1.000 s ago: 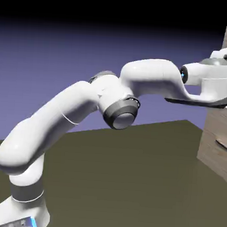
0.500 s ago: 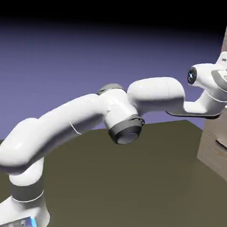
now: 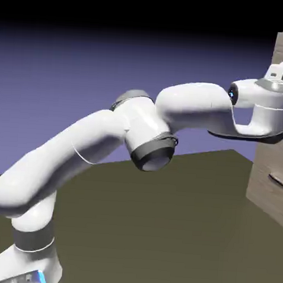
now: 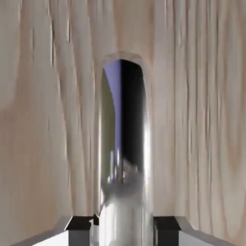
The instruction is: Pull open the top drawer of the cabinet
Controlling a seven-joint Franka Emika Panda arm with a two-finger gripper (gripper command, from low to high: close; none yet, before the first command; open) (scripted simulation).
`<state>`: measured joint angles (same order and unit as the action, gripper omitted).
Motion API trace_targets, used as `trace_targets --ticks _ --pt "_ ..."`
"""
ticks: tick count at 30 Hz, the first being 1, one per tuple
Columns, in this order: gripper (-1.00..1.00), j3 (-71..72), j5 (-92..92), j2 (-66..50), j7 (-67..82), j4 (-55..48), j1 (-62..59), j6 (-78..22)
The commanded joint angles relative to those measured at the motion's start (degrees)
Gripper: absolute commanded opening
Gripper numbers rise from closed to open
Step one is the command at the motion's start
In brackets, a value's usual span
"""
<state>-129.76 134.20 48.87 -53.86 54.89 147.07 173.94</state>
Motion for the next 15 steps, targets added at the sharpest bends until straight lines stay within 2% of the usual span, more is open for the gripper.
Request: trace_targets --ticks 1,15 --pt "-1.00 1.0 2.2 -1.1 -2.4 2.1 -1.3 -0.6" --pt "-1.00 18.4 20.2 -15.8 -25.5 31.1 -25.0 -8.2"
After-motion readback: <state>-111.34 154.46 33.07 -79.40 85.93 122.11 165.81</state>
